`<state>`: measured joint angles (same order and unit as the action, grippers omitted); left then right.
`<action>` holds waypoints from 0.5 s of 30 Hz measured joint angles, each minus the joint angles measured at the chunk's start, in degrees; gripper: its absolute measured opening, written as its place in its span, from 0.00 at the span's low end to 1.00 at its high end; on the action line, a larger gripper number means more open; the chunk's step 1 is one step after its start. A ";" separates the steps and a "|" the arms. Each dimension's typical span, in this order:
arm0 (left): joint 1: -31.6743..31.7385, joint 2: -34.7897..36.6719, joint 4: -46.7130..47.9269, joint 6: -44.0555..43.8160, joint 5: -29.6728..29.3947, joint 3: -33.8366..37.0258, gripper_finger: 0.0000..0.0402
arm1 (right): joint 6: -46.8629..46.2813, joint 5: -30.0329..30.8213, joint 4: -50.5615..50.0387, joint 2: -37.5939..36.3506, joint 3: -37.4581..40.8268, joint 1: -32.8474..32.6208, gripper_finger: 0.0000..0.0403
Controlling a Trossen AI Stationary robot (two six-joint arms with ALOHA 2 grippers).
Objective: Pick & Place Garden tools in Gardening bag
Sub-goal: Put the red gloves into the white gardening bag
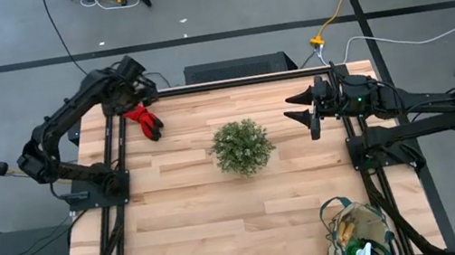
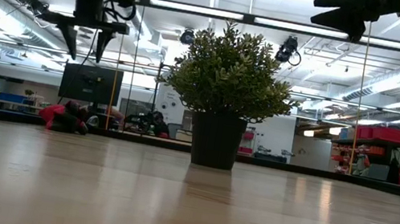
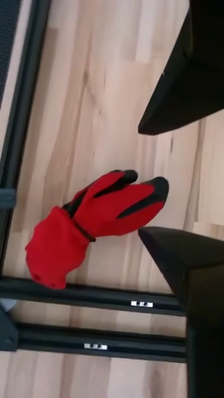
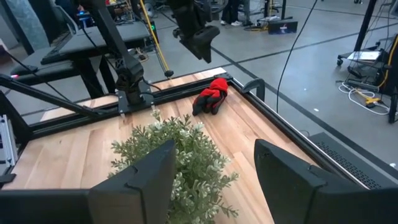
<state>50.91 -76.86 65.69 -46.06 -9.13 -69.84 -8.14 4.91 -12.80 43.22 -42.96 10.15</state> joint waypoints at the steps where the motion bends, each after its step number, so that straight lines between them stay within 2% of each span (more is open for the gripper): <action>1: 0.55 0.00 0.00 -0.45 0.26 0.00 0.67 | 0.00 0.00 0.00 0.00 0.00 0.00 0.55; 6: 1.98 -0.03 0.03 -1.66 1.91 0.00 0.74 | 0.76 0.00 0.00 0.00 0.00 -0.01 0.55; 15: 1.82 -5.69 0.83 -2.67 3.33 -0.07 0.75 | 1.14 0.02 0.02 0.00 0.00 0.00 0.55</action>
<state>52.73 -82.55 66.52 -48.73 -5.80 -69.91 -7.01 4.93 -12.78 43.22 -42.96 10.15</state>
